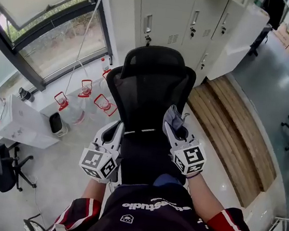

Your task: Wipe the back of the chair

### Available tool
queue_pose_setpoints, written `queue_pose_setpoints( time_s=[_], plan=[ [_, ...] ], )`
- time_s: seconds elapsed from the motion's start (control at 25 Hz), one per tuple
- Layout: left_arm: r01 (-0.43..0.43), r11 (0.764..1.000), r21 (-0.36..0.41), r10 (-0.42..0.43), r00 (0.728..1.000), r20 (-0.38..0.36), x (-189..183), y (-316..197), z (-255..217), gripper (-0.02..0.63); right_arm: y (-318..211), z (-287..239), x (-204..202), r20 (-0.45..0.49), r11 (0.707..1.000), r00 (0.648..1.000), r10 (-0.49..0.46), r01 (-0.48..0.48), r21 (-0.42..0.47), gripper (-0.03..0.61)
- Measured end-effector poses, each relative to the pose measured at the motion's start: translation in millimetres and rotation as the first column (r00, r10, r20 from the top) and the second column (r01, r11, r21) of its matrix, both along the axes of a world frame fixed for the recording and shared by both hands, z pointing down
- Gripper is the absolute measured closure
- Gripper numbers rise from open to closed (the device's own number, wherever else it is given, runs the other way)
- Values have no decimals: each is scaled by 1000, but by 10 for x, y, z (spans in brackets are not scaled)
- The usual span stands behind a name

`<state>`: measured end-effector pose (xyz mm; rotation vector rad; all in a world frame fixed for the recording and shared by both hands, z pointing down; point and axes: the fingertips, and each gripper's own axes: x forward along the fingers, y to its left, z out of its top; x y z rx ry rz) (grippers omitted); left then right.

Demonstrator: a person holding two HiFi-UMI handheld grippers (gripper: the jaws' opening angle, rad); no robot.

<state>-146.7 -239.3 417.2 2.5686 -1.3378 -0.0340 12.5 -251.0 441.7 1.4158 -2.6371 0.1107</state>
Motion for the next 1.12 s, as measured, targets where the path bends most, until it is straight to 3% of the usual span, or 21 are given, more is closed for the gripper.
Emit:
queue_pose_setpoints(
  time_s=[0.4,0.88,1.12],
  plan=[
    [56,998,-1,-56,998,12,177,610,16,586,494,-61,44,42,996,995,-90,90,3,517],
    [72,997,-2,-72,996,49,1168,2429,62,586,2356,24,937,100,990,986,-130,135,-46,517],
    [98,995,26,-100,993,67,1444,3268,-170,586,3173,-142,1190,105,986,982,-158,162,-38,517]
  ],
)
